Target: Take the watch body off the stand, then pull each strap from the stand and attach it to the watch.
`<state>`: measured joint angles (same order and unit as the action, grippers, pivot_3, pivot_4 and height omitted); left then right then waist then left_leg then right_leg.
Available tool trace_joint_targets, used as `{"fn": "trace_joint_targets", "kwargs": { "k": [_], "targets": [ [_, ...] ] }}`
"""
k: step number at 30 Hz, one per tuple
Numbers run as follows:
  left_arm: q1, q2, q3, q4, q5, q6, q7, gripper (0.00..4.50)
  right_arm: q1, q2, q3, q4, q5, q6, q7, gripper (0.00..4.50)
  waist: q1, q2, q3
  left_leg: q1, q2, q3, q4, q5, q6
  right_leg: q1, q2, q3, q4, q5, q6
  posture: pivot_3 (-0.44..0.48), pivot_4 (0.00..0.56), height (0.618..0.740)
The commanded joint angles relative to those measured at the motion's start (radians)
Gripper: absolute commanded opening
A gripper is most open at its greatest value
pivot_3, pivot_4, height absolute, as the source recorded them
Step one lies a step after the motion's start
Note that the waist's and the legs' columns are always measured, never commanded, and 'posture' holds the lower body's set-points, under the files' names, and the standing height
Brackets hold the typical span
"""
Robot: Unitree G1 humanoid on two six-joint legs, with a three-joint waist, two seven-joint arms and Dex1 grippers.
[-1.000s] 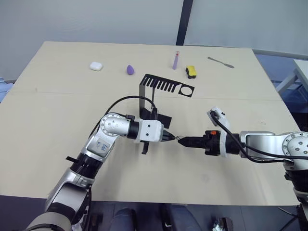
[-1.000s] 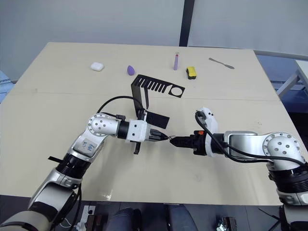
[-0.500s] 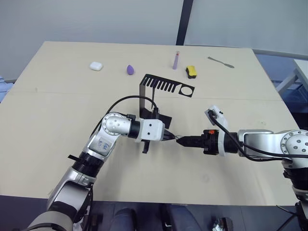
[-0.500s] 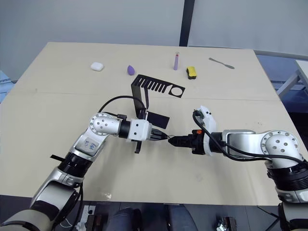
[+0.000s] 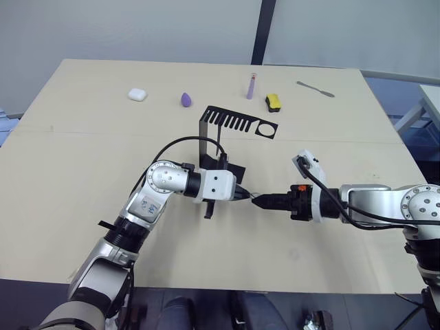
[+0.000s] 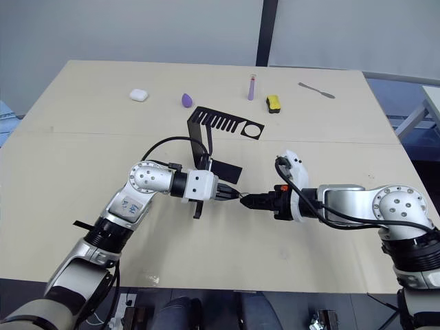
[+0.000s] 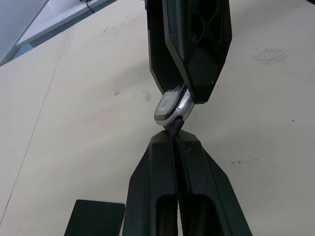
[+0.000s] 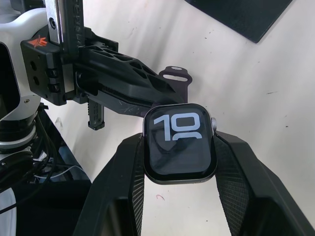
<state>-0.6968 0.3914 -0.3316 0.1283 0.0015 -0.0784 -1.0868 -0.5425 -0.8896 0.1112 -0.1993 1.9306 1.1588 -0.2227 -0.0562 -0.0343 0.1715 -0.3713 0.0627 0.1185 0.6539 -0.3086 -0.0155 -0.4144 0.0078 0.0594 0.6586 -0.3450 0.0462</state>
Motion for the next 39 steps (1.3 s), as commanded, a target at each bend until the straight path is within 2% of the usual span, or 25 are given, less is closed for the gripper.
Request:
{"fn": "trace_joint_targets", "kwargs": {
  "k": [1,39],
  "targets": [
    [-0.036,-0.035,-0.012,-0.028,-0.008,-0.014,0.014,0.0,-0.027,0.011,0.014,-0.057,0.036,0.005,0.041,1.5,0.0,0.0,0.0,0.0,0.0,0.0,0.0,0.0,0.0,0.0,0.0,0.0,0.0,0.0,0.0,0.0,0.15,0.74],
    [-0.043,-0.042,-0.018,-0.028,-0.004,-0.014,0.014,0.0,-0.033,0.018,0.02,-0.059,0.037,0.002,0.039,1.5,0.0,0.0,0.0,0.0,0.0,0.0,0.0,0.0,0.0,0.0,0.0,0.0,0.0,0.0,0.0,0.0,0.15,0.74]
  ]
}}
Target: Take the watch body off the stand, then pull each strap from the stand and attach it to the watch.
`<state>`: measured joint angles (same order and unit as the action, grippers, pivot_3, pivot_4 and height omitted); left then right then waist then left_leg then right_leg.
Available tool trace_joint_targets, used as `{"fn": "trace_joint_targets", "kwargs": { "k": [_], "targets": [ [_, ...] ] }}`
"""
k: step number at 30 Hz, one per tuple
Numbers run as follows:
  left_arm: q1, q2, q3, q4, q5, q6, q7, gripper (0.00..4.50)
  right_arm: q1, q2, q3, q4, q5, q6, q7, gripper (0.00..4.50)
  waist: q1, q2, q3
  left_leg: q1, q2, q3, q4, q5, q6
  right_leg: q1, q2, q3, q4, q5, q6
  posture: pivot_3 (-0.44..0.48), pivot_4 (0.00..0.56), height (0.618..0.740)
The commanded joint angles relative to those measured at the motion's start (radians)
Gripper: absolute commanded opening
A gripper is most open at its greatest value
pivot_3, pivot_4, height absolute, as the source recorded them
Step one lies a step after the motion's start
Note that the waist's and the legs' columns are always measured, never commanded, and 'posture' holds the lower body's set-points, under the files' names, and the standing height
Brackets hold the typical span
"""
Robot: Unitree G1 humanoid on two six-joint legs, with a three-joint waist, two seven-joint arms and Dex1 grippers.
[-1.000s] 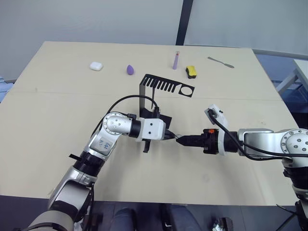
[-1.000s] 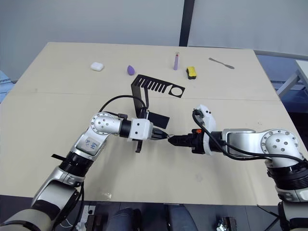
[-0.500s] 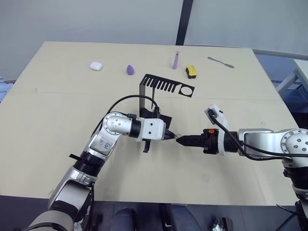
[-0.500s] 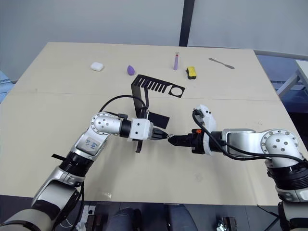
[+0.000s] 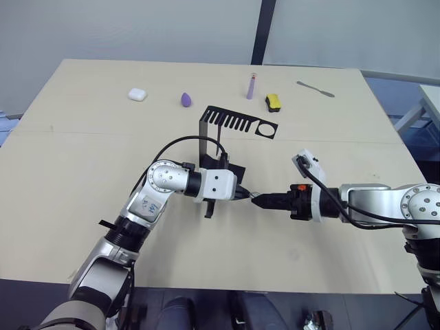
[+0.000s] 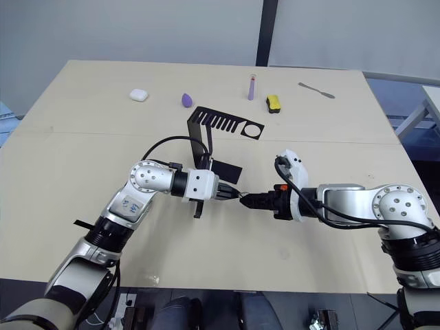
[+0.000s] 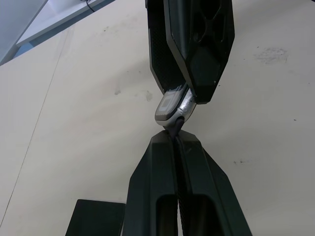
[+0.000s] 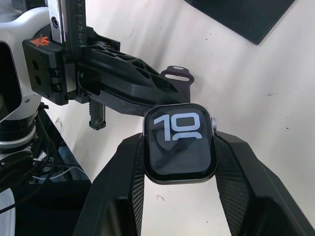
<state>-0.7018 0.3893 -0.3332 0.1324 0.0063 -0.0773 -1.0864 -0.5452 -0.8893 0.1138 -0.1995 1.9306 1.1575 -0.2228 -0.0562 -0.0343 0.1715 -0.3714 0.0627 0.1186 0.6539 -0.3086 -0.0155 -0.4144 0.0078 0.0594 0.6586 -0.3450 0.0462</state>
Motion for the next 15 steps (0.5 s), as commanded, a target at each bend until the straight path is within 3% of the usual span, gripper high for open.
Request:
{"fn": "trace_joint_targets", "kwargs": {
  "k": [1,15],
  "targets": [
    [-0.039,-0.04,-0.016,-0.031,-0.008,-0.016,0.014,0.0,-0.031,0.018,0.018,-0.058,0.037,0.004,0.039,1.5,0.0,0.0,0.0,0.0,0.0,0.0,0.0,0.0,0.0,0.0,0.0,0.0,0.0,0.0,0.0,0.0,0.15,0.74],
    [-0.046,-0.041,-0.016,-0.024,-0.008,-0.015,0.013,0.0,-0.035,0.021,0.019,-0.058,0.039,0.0,0.035,1.5,0.0,0.0,0.0,0.0,0.0,0.0,0.0,0.0,0.0,0.0,0.0,0.0,0.0,0.0,0.0,0.0,0.15,0.74]
  ]
}}
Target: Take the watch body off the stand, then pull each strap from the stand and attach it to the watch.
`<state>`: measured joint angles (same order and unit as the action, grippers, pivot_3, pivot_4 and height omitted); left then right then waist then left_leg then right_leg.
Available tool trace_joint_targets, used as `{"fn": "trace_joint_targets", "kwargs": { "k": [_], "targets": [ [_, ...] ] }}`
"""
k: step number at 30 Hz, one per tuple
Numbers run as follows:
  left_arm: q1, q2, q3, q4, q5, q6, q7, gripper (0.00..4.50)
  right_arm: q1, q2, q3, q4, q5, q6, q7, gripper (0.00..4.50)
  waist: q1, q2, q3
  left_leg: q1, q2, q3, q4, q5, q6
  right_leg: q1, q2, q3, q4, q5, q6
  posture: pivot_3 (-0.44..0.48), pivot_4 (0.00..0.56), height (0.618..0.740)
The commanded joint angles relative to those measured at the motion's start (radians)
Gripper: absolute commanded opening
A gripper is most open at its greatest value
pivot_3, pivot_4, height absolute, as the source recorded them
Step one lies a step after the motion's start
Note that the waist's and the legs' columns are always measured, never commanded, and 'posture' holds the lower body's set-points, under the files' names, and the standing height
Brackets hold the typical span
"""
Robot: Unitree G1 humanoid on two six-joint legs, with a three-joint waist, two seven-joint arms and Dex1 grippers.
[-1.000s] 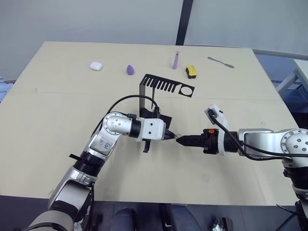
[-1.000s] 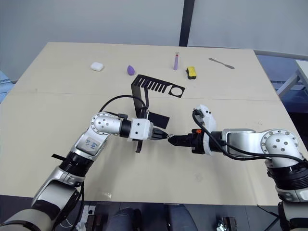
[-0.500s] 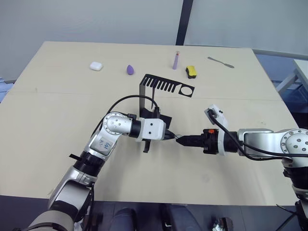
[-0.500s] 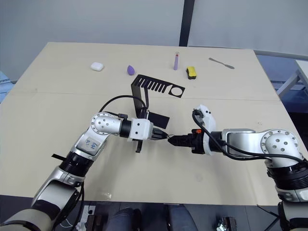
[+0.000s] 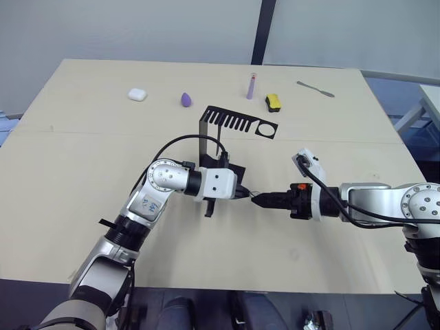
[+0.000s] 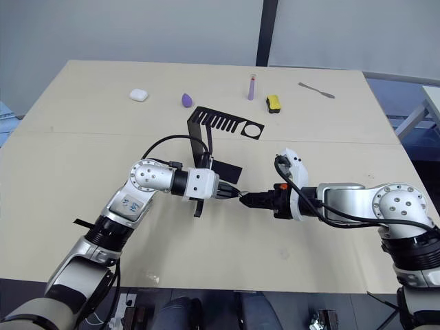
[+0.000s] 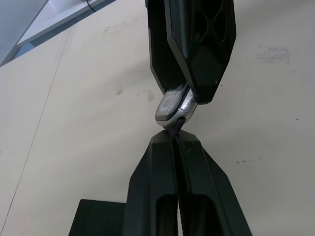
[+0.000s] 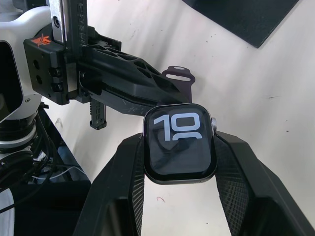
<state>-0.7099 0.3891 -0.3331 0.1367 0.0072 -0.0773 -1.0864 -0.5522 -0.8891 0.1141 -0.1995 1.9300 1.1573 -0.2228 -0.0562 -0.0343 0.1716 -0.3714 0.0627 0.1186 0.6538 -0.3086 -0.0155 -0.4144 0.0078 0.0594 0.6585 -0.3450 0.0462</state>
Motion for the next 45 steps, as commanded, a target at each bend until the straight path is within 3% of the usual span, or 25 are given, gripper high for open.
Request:
{"fn": "trace_joint_targets", "kwargs": {
  "k": [1,13,16,18,23,27,31,39,45],
  "targets": [
    [-0.038,-0.041,-0.016,-0.03,-0.01,-0.014,0.013,0.0,-0.027,0.021,0.018,-0.058,0.038,0.0,0.035,1.5,0.0,0.0,0.0,0.0,0.0,0.0,0.0,0.0,0.0,0.0,0.0,0.0,0.0,0.0,0.0,0.0,0.15,0.74],
    [-0.037,-0.038,-0.012,-0.034,-0.02,-0.001,0.005,0.0,-0.025,0.014,0.01,-0.054,0.002,0.01,0.045,1.5,0.0,0.0,0.0,0.0,0.0,0.0,0.0,0.0,0.0,0.0,0.0,0.0,0.0,0.0,0.0,0.0,0.15,0.74],
    [-0.026,-0.014,0.013,-0.066,-0.066,0.061,-0.026,1.03,-0.02,0.007,-0.014,-0.064,-0.035,0.004,0.063,1.5,0.0,0.0,0.0,0.0,0.0,0.0,0.0,0.0,0.0,0.0,0.0,0.0,0.0,0.0,0.0,0.0,0.15,0.74],
    [-0.009,0.03,0.036,-0.102,-0.104,0.115,-0.066,1.97,-0.015,-0.006,-0.038,-0.077,-0.068,0.001,0.089,1.5,-0.001,0.0,0.0,0.0,0.0,0.0,0.0,0.0,0.0,0.0,0.0,0.0,0.0,0.0,0.0,0.0,0.15,0.74],
    [0.061,0.21,0.109,-0.207,-0.278,0.336,-0.224,4.45,0.03,-0.105,-0.095,-0.242,-0.367,-0.018,0.38,1.5,-0.006,0.002,0.001,0.0,0.001,0.0,-0.002,0.001,-0.001,-0.002,0.0,0.0,0.001,0.0,-0.001,0.0,0.15,0.74],
    [0.079,0.294,0.176,-0.33,-0.478,0.539,-0.306,4.45,0.159,-0.235,-0.055,-0.428,-0.836,-0.318,0.779,1.5,0.004,0.002,0.001,-0.003,0.0,-0.002,-0.002,0.0,-0.001,-0.003,0.0,-0.002,-0.001,-0.001,-0.001,0.0,0.15,0.74],
    [0.069,0.295,0.204,-0.376,-0.526,0.608,-0.258,4.45,0.294,-0.274,-0.036,-0.461,-1.159,-0.639,1.048,1.5,0.012,0.002,0.001,-0.003,-0.001,-0.004,0.001,-0.002,0.001,0.0,0.0,-0.003,-0.004,-0.002,0.001,0.0,0.15,0.74],
    [0.114,0.315,0.191,-0.402,-0.481,0.53,-0.232,4.45,0.353,-0.19,-0.051,-0.418,-1.312,-0.769,1.171,1.5,0.002,0.001,0.001,0.0,0.0,-0.003,0.006,-0.001,0.0,0.002,0.0,-0.002,0.003,-0.001,0.001,0.0,0.15,0.74],
    [0.175,0.358,0.193,-0.387,-0.434,0.468,-0.232,4.45,0.292,-0.096,0.022,-0.374,-1.39,-0.763,1.197,1.5,0.002,0.001,0.001,0.0,0.0,-0.003,0.006,-0.002,0.0,0.002,0.0,-0.002,0.003,-0.001,0.001,0.0,0.15,0.74]
  ]
}}
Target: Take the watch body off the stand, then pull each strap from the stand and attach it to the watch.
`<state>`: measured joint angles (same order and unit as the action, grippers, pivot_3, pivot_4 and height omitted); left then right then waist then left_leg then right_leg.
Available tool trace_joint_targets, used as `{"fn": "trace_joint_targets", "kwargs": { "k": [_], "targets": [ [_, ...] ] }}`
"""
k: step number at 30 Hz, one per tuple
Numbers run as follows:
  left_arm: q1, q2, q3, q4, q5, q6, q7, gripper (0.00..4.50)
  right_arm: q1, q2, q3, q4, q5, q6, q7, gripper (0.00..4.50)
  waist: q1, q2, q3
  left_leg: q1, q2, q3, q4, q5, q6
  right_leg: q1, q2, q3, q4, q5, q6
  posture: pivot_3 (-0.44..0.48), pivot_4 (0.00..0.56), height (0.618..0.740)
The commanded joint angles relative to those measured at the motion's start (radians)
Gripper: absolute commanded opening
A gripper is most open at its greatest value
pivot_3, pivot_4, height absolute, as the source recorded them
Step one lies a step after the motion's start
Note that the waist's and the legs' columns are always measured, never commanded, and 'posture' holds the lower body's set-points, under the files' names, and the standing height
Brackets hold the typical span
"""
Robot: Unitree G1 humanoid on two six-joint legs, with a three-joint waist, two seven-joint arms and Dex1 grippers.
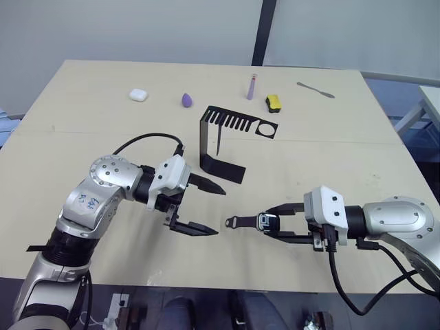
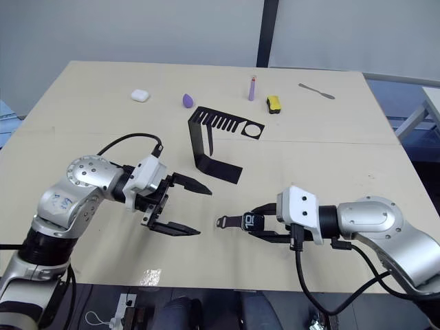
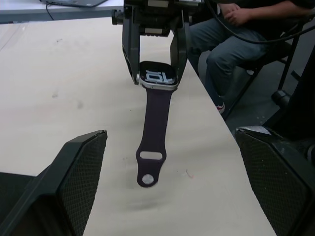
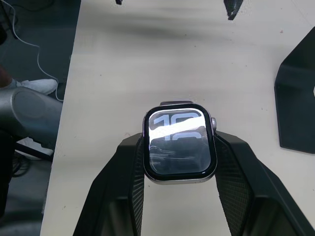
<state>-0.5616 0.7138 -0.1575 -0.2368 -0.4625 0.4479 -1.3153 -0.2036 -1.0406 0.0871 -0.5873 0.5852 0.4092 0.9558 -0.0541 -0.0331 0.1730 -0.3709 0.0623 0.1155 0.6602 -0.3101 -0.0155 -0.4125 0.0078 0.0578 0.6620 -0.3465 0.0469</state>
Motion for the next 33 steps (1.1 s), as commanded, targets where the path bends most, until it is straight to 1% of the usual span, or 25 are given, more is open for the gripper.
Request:
{"fn": "trace_joint_targets", "kwargs": {
  "k": [1,3,5,9,11,15,17,18,21,23,25,26,27,30,33],
  "targets": [
    [0.043,0.051,0.019,0.007,0.059,-0.089,-0.007,4.45,-0.089,0.09,0.091,0.035,-0.075,-0.012,0.015,1.5,-0.003,0.0,0.0,0.0,0.0,0.0,0.0,0.0,0.0,0.0,0.0,0.0,0.0,0.0,0.0,0.0,0.15,0.74],
    [0.068,0.086,0.027,0.045,0.091,-0.14,-0.019,4.45,-0.144,0.155,0.171,0.081,-0.145,-0.013,0.014,1.5,-0.009,-0.001,0.0,0.001,0.0,0.001,0.0,0.0,0.0,0.0,0.0,0.001,0.0,0.0,-0.001,0.0,0.15,0.74],
    [0.078,0.105,0.035,0.073,0.104,-0.174,-0.027,4.45,-0.173,0.198,0.218,0.122,-0.197,-0.014,0.019,1.5,-0.004,0.0,0.0,0.001,0.0,0.001,0.0,0.0,0.0,-0.001,0.0,0.0,0.002,-0.001,-0.003,0.0,0.15,0.74],
    [0.085,0.127,0.049,0.13,0.114,-0.222,-0.039,4.45,-0.206,0.249,0.307,0.215,-0.305,-0.014,0.028,1.5,0.003,0.0,0.0,-0.001,0.0,0.001,0.002,-0.001,0.002,-0.001,-0.001,0.0,0.001,-0.001,-0.003,0.0,0.15,0.74],
    [0.09,0.129,0.05,0.141,0.119,-0.238,-0.043,4.45,-0.209,0.258,0.332,0.248,-0.347,-0.032,0.04,1.5,0.004,0.0,0.0,-0.001,0.0,0.001,0.003,-0.002,0.003,-0.001,-0.002,-0.001,0.001,-0.001,-0.002,0.0,0.15,0.74],
    [0.102,0.12,0.058,0.139,0.099,-0.225,-0.035,4.45,-0.221,0.28,0.331,0.28,-0.387,-0.038,0.042,1.5,0.001,0.0,0.0,-0.001,0.0,0.001,0.003,-0.002,0.003,-0.001,-0.002,0.0,0.002,0.0,-0.002,0.0,0.15,0.74],
    [0.114,0.116,0.065,0.135,0.087,-0.21,-0.027,4.5,-0.219,0.275,0.314,0.278,-0.397,-0.041,0.049,2.56,-0.001,0.0,0.0,-0.001,0.0,0.001,0.003,-0.002,0.003,-0.001,-0.001,-0.001,0.003,-0.001,-0.002,0.0,0.15,0.74],
    [0.121,0.116,0.072,0.134,0.08,-0.199,-0.021,4.5,-0.213,0.262,0.298,0.265,-0.391,-0.04,0.06,2.88,-0.002,0.0,0.0,-0.001,0.0,0.001,0.003,-0.002,0.003,-0.001,-0.001,-0.001,0.003,-0.001,-0.002,0.0,0.15,0.74],
    [0.153,0.126,0.117,0.126,0.047,-0.149,0.007,4.5,-0.164,0.203,0.199,0.201,-0.332,-0.027,0.095,4.47,-0.001,0.0,0.0,-0.001,0.0,0.001,0.003,-0.002,0.002,-0.002,-0.001,-0.001,0.003,-0.001,-0.002,0.0,0.15,0.74],
    [0.191,0.14,0.178,0.109,0.006,-0.093,0.036,4.5,-0.088,0.153,0.058,0.152,-0.235,0.002,0.121,4.47,0.001,0.0,0.0,-0.001,0.0,0.001,0.003,-0.002,0.002,-0.001,-0.001,-0.001,0.003,-0.001,-0.002,0.0,0.15,0.74],
    [0.242,0.15,0.257,0.093,-0.04,-0.032,0.077,4.5,0.005,0.109,-0.125,0.121,-0.13,0.048,0.143,4.47,0.002,0.0,0.0,-0.001,0.0,0.001,0.002,-0.002,0.002,-0.001,-0.001,-0.001,0.003,-0.001,-0.002,0.0,0.15,0.74],
    [0.263,0.153,0.287,0.084,-0.058,-0.01,0.093,4.5,0.041,0.096,-0.192,0.112,-0.094,0.066,0.145,4.47,0.002,0.0,0.0,0.0,0.0,0.0,0.002,-0.002,0.003,0.0,-0.001,-0.001,0.002,-0.001,-0.002,0.0,0.15,0.74],
    [0.293,0.15,0.356,0.077,-0.094,0.04,0.139,4.5,0.093,0.093,-0.32,0.115,-0.034,0.119,0.138,4.47,0.002,0.0,0.0,0.0,0.0,0.0,0.002,-0.002,0.003,0.0,-0.002,-0.001,0.002,-0.001,-0.002,0.0,0.15,0.74],
    [0.352,0.137,0.531,0.087,-0.17,0.139,0.254,4.5,0.228,0.103,-0.606,0.121,0.082,0.225,0.118,4.47,0.004,0.0,0.0,0.001,0.0,-0.001,0.002,-0.004,0.006,0.002,-0.002,-0.002,0.002,-0.001,-0.002,0.0,0.15,0.74],
    [0.388,0.125,0.647,0.108,-0.205,0.178,0.325,4.5,0.327,0.121,-0.768,0.122,0.131,0.273,0.111,4.47,0.002,-0.001,0.0,0.002,0.0,-0.002,0.002,-0.004,0.006,0.003,-0.001,-0.002,0.002,-0.001,-0.002,0.0,0.15,0.74]
  ]
}}
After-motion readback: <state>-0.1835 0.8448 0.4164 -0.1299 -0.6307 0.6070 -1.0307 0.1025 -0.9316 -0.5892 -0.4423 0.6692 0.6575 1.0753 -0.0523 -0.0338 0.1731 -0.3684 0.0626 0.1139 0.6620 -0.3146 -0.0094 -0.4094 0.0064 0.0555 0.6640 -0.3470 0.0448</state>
